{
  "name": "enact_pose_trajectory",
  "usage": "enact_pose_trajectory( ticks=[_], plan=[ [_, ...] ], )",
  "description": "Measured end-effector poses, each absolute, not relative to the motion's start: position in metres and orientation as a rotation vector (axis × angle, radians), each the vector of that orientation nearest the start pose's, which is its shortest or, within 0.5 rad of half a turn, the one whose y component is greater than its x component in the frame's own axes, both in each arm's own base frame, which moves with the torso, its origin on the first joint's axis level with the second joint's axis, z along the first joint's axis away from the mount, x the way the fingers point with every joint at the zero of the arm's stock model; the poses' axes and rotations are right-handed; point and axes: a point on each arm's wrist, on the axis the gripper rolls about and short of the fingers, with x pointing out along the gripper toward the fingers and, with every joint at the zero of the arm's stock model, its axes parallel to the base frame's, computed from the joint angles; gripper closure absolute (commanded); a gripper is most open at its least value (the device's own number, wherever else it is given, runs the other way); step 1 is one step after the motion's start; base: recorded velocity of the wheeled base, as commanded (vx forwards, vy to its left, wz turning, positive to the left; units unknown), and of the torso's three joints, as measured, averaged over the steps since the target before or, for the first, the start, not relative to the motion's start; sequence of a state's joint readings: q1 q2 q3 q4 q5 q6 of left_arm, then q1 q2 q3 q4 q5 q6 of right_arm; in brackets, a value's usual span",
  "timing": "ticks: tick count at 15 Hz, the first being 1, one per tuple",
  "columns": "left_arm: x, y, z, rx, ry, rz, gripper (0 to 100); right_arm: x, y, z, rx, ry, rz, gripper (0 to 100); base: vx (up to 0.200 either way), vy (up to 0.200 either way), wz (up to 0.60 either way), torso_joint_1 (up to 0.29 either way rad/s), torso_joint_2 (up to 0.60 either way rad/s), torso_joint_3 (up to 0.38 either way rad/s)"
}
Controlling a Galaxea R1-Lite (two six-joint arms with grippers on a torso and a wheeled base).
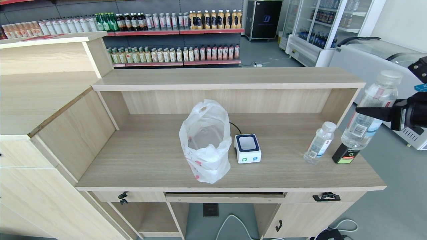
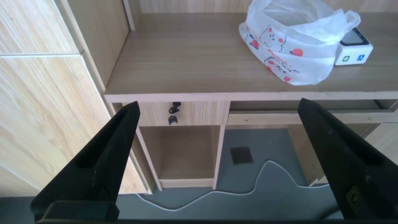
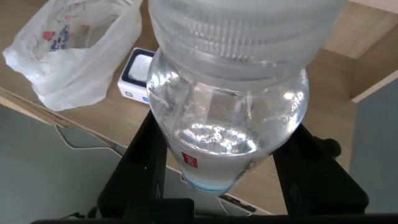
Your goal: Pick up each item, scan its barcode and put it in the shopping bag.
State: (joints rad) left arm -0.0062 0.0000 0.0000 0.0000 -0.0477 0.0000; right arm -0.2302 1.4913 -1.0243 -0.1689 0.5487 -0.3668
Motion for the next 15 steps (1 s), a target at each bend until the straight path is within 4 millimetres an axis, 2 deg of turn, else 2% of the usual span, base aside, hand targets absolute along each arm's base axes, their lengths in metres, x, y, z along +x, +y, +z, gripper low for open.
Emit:
enact_pose_trajectory(
  ticks=[1, 6, 8, 9, 15],
  plan=[
    [-0.023, -0.001, 0.075, 0.000, 0.000, -0.054, 0, 0.256, -0.053, 0.259, -0.275, 0.211, 0.343, 100, 0.000, 0.000, 0.00, 0.000, 0.00, 0.000],
    [-0.023, -0.001, 0.075, 0.000, 0.000, -0.053, 0, 0.260, -0.059, 0.267, -0.325, 0.135, 0.302, 100, 0.000, 0.000, 0.60, 0.002, 0.00, 0.002],
    [-0.023, -0.001, 0.075, 0.000, 0.000, -0.053, 0, 0.273, -0.056, 0.266, -0.358, 0.085, 0.302, 100, 0.000, 0.000, 0.60, 0.010, 0.01, 0.000],
    [-0.023, -0.001, 0.075, 0.000, 0.000, -0.053, 0, 0.280, -0.053, 0.266, -0.387, 0.058, 0.303, 100, 0.000, 0.000, 0.00, 0.000, 0.00, 0.000],
    [-0.023, -0.001, 0.075, 0.000, 0.000, -0.053, 0, 0.327, -0.047, 0.231, -0.661, 0.037, 0.371, 100, 0.000, 0.000, 0.00, 0.000, 0.00, 0.000]
  ],
)
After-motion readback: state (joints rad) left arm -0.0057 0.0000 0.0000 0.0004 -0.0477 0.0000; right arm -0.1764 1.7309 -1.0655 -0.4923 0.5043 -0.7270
